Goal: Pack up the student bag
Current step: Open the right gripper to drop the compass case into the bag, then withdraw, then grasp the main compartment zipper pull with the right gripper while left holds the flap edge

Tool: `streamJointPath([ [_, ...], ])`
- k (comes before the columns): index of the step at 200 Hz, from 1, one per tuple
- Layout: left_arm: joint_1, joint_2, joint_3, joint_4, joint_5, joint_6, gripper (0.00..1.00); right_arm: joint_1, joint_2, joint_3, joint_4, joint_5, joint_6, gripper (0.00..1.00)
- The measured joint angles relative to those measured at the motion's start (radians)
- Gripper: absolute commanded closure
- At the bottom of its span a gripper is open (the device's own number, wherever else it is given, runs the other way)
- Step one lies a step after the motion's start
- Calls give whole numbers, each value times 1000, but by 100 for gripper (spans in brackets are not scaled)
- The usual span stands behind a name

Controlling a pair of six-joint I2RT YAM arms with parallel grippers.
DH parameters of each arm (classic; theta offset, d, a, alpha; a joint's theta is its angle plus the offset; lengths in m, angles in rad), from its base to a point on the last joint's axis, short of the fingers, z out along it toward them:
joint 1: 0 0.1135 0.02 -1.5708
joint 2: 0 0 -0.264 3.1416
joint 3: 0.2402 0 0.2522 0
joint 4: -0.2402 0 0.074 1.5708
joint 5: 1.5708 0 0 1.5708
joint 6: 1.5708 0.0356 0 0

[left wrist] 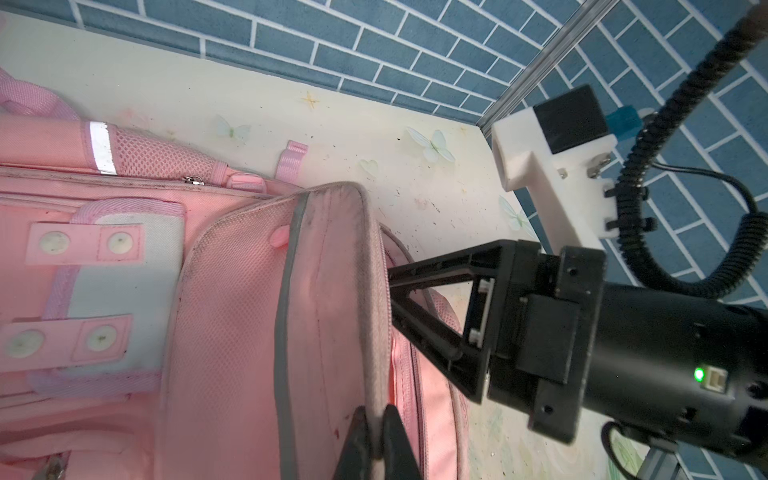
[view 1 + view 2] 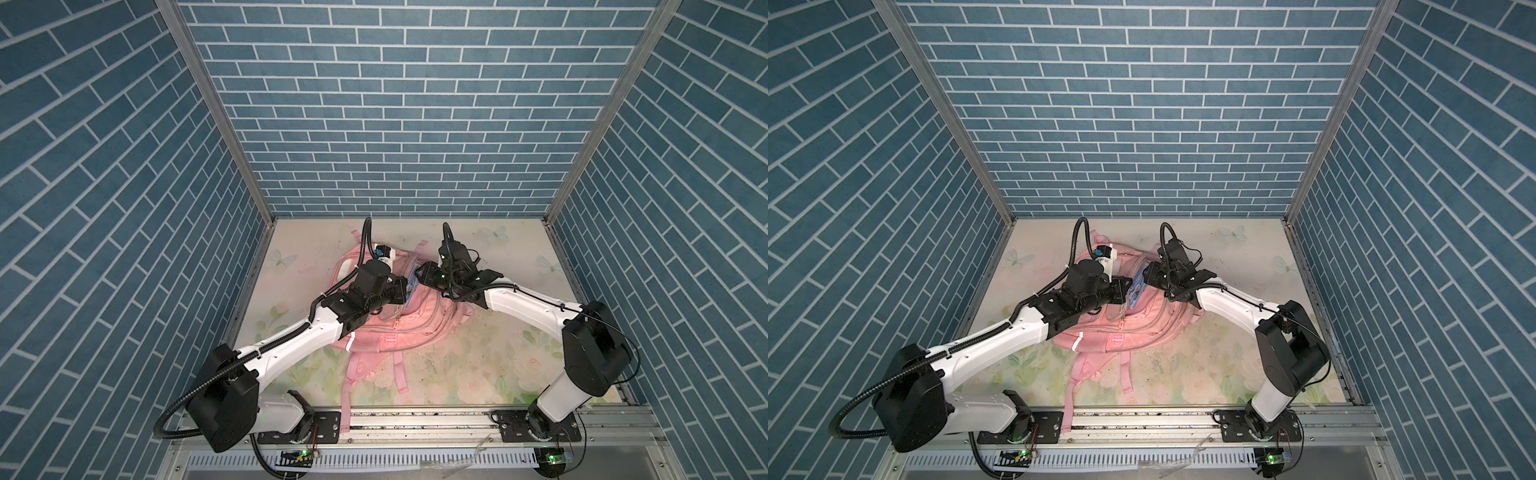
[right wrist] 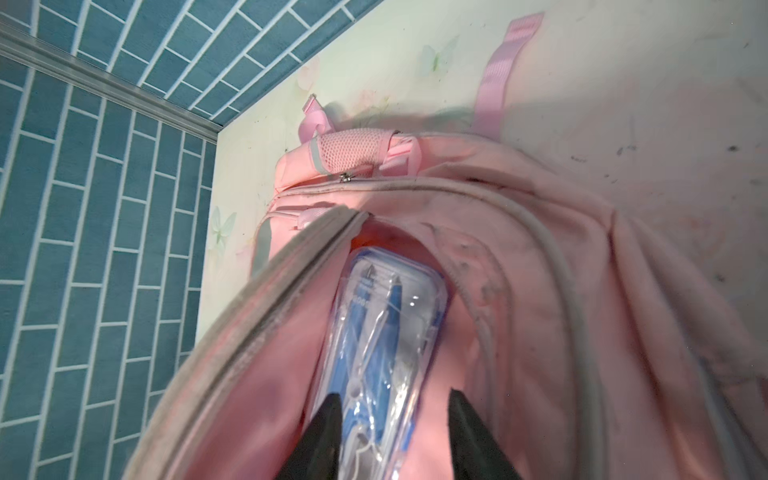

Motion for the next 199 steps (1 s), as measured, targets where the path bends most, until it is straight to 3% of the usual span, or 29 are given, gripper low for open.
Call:
streamJointPath([
  [32, 0, 0, 0, 0, 3, 0, 100, -40, 20, 14, 31, -2, -60, 68],
  [83, -2, 0, 0, 0, 21, -2, 100, -67, 176, 175, 30, -44, -136, 73],
  [126, -2, 0, 0, 1, 28, -5, 100, -65, 208, 181, -18, -95, -163, 77],
  [138, -2, 1, 0, 2, 32, -5, 100, -66, 208, 181, -26, -107, -172, 74],
  [160, -3, 9, 1, 1, 45, 4, 100, -75, 185, 175, -63, -111, -196, 57],
  [167, -4, 14, 4, 0, 50, 14, 94, -78, 161, 166, -74, -111, -198, 53],
  [185, -6, 24, 14, -6, 72, 79, 66, -107, 80, 136, -95, -115, -197, 45],
  [199, -6, 27, 39, -34, 95, 156, 53, -145, 9, 123, -109, -117, -200, 42],
])
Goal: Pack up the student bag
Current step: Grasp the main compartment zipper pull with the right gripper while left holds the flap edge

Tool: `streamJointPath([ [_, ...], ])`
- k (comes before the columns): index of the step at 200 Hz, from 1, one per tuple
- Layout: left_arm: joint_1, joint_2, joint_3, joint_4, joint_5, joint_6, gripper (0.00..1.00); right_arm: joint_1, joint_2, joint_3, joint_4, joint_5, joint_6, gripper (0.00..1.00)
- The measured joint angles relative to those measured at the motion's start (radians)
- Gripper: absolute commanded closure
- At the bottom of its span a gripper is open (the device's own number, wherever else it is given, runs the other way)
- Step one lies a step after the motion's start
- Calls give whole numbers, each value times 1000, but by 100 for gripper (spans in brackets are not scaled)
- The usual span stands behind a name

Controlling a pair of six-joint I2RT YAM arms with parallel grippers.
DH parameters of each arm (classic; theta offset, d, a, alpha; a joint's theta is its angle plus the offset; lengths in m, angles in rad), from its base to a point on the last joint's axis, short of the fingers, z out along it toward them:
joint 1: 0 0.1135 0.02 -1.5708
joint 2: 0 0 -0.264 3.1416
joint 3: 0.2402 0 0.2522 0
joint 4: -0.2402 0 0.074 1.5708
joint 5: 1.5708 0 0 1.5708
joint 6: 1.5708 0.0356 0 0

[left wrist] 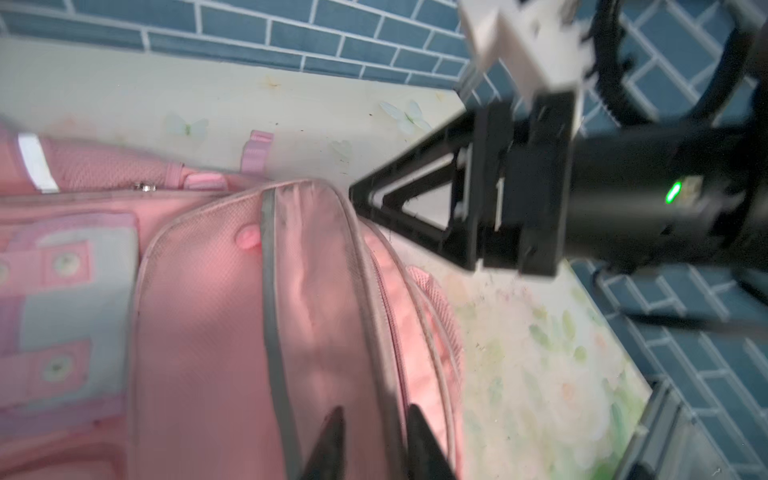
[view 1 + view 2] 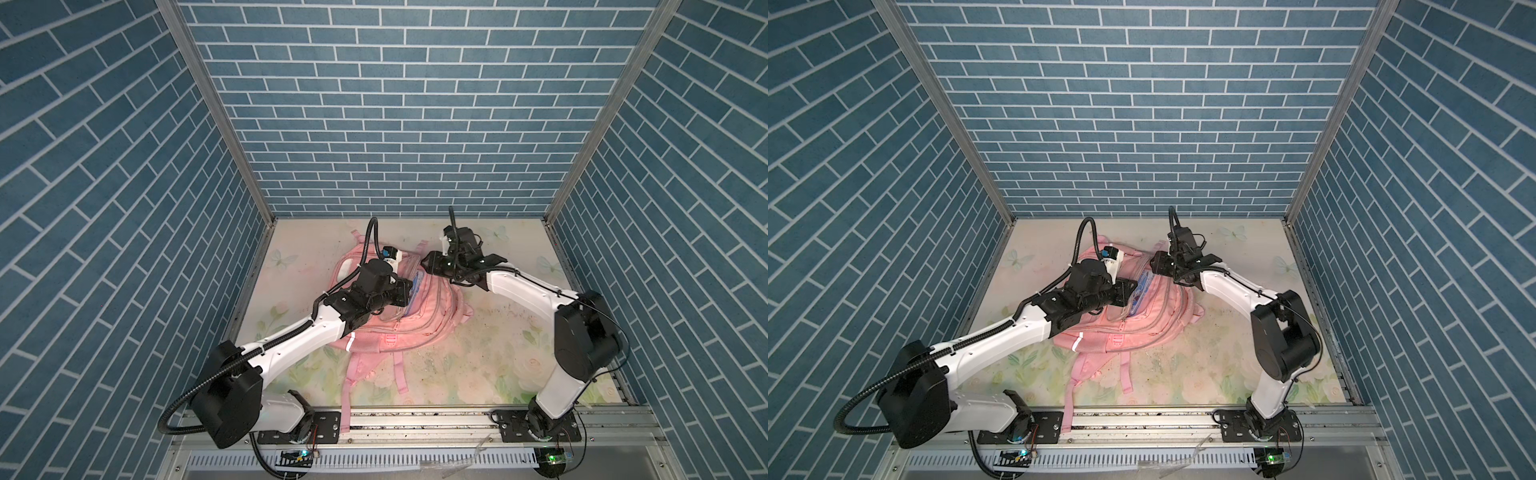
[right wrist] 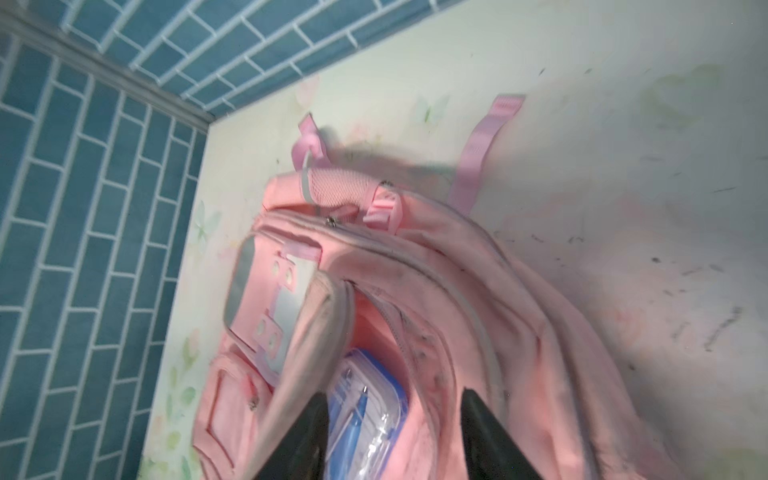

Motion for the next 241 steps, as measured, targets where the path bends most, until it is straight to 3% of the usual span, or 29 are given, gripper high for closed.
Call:
streamJointPath([
  [15, 0, 0, 41, -48, 37, 124, 47, -35, -75, -19, -11, 0, -8, 40],
  [42, -4, -27, 64, -140, 64, 403, 45, -79, -203, -116, -19, -20, -30, 34],
  [92, -11, -213, -112, -240, -42, 904, 40, -79, -282, -326, -46, -141, -31, 32],
  [126, -11, -227, -189, -245, -106, 1139, 40, -63, -282, -361, -64, -181, -15, 32],
  [176, 0, -160, -246, -166, -128, 1289, 40, -12, -283, -365, -51, -206, 6, 32],
  [241, 5, -124, -334, -62, -93, 1328, 42, -2, -286, -406, -31, -234, 15, 34],
])
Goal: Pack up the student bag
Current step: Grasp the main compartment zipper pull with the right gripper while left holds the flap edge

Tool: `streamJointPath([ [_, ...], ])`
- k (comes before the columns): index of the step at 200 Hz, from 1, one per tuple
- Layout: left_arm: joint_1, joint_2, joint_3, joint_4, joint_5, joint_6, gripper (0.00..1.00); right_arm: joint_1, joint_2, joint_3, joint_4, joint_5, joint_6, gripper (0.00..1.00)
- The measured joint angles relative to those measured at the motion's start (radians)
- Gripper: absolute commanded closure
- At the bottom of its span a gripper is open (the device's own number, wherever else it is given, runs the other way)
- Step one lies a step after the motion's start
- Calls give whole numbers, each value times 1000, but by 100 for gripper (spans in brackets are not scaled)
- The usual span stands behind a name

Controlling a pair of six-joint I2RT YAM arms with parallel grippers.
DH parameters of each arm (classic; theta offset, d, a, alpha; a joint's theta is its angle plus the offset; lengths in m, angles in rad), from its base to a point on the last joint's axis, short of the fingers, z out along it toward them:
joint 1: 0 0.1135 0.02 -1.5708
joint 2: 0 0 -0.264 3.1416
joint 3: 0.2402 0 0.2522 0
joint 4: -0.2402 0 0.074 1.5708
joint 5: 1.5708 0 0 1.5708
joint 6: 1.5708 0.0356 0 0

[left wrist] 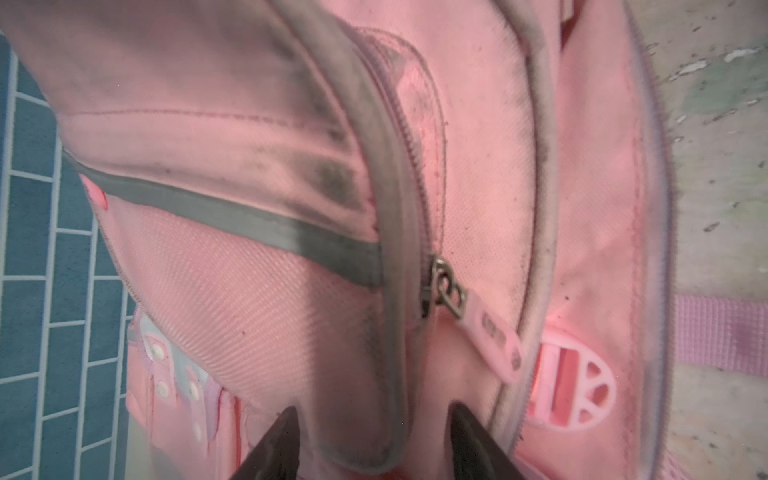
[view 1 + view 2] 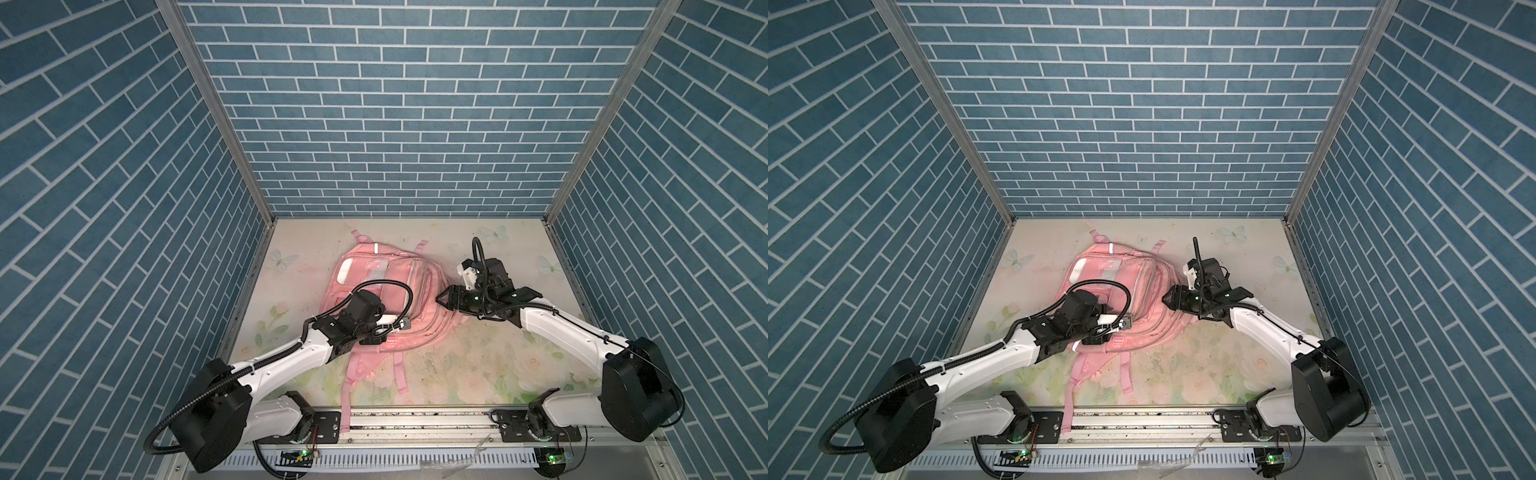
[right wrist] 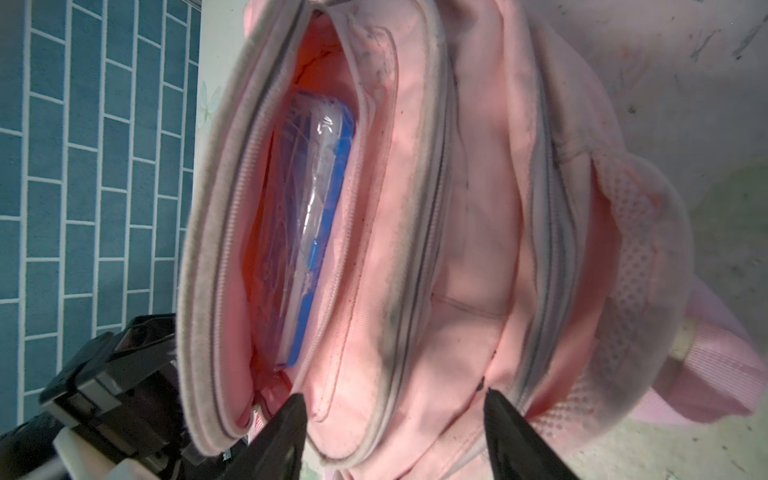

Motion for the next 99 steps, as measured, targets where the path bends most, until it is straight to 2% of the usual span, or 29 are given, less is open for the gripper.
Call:
streamJointPath([
  [26, -1, 53, 0, 43, 8, -35, 52, -2, 31, 0, 26, -23, 15, 40],
  [78, -50, 75, 0, 56, -17, -103, 100, -75, 106, 4, 77, -91, 25, 54],
  [99, -76, 75, 0, 74, -23, -136, 100, -105, 153, 25, 82, -108, 23, 57],
])
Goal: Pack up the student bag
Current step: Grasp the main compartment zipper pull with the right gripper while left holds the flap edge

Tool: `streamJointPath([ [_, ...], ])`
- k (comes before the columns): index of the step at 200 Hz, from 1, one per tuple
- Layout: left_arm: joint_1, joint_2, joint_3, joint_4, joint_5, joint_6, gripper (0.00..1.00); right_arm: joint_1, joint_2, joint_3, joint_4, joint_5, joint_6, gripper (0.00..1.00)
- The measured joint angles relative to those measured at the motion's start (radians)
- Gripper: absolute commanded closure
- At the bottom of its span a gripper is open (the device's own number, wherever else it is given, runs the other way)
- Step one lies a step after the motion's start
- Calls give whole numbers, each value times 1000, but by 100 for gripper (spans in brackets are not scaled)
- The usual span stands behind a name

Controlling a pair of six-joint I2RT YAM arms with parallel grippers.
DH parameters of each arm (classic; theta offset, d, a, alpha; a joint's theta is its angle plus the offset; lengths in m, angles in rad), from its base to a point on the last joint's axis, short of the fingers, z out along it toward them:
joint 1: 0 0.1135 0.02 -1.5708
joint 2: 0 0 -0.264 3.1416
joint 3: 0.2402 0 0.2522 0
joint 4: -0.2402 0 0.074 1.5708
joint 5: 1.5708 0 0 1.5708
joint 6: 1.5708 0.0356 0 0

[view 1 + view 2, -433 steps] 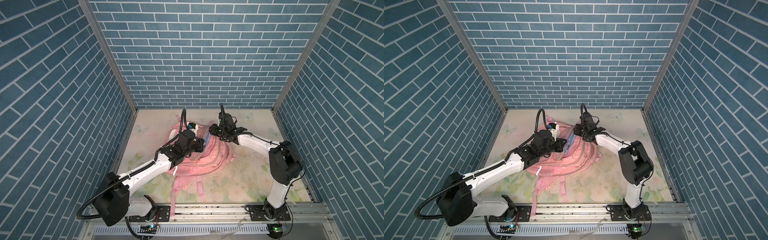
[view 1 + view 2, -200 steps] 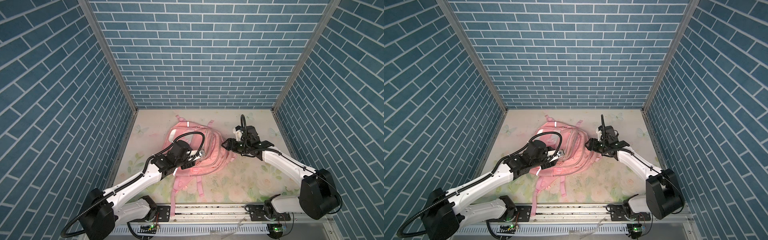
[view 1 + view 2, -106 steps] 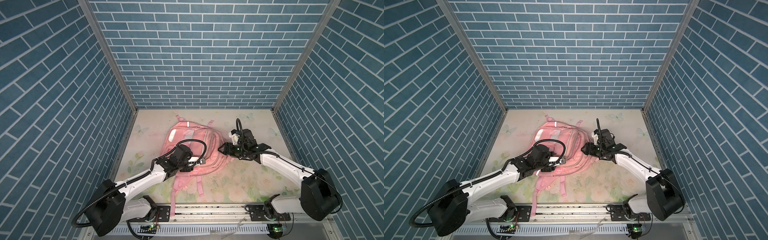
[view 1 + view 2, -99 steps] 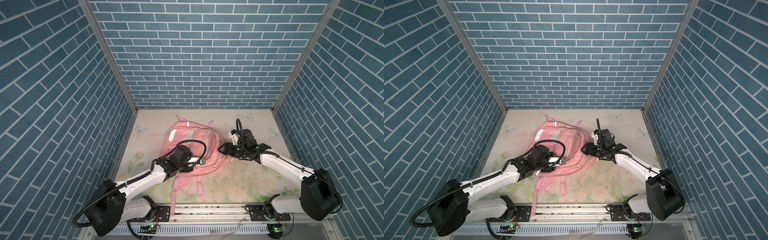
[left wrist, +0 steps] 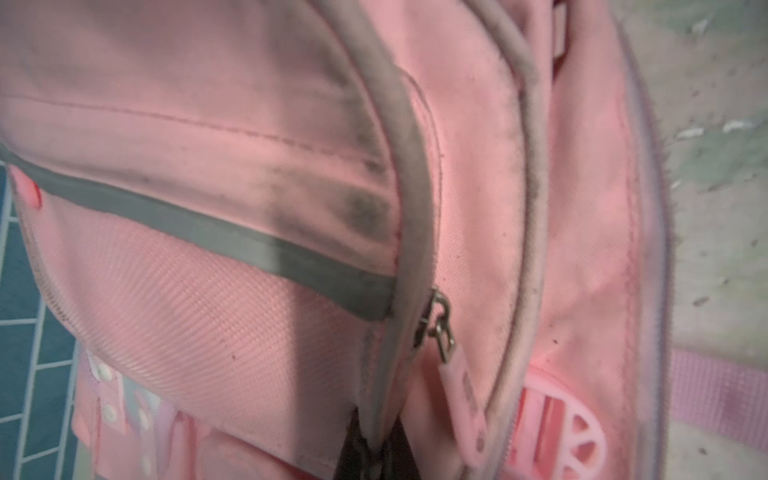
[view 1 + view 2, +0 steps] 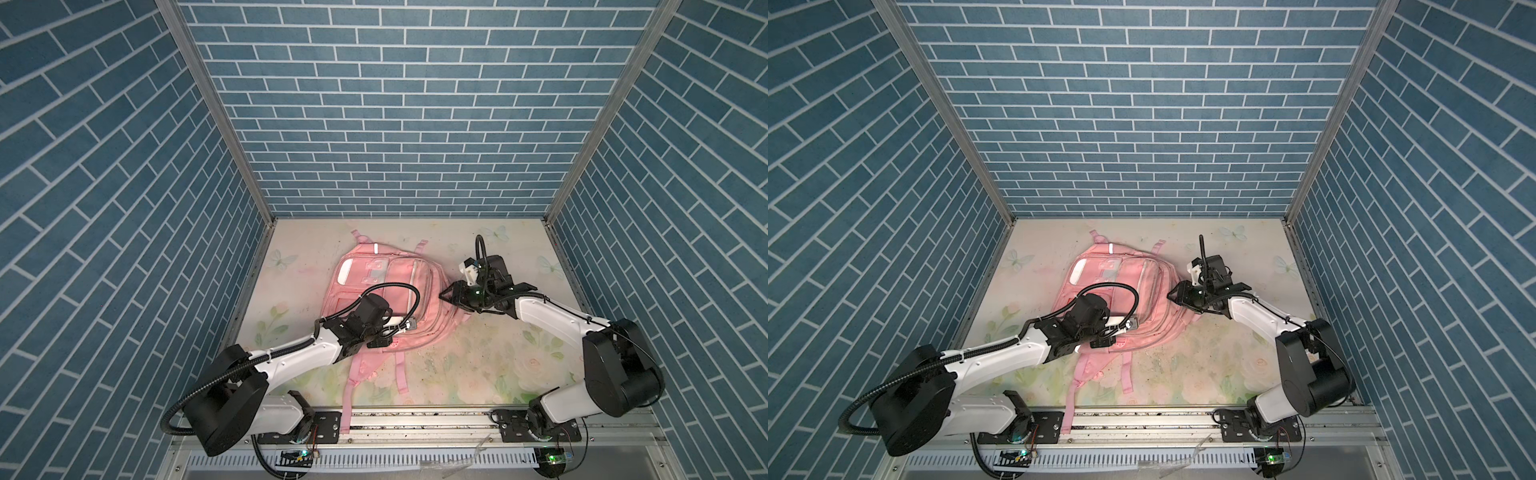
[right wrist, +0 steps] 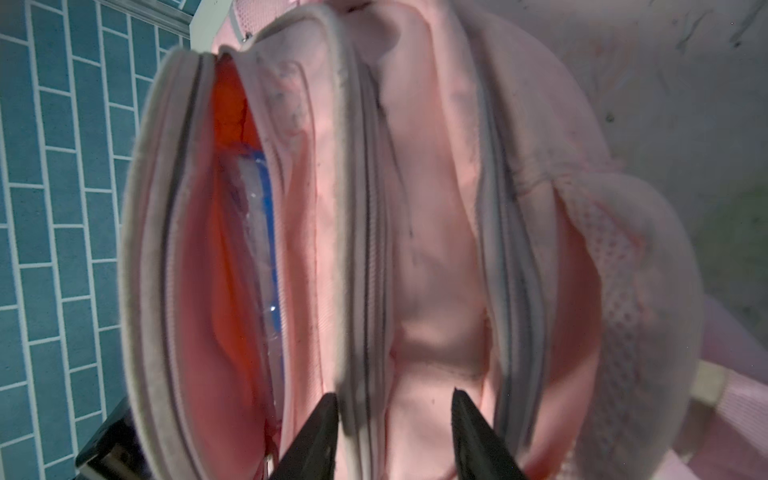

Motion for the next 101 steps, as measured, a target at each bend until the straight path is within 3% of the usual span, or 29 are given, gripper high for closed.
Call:
streamJointPath([
  [39, -63, 9, 26, 8, 5, -107, 100, -41, 90, 81, 20, -40, -7, 60],
  [71, -101, 93, 116, 6, 36, -248, 100, -85, 180, 221, -23, -46, -56, 50],
  [101, -105, 151, 186, 19, 73, -460, 100, -176, 106, 230, -52, 40, -106, 44],
])
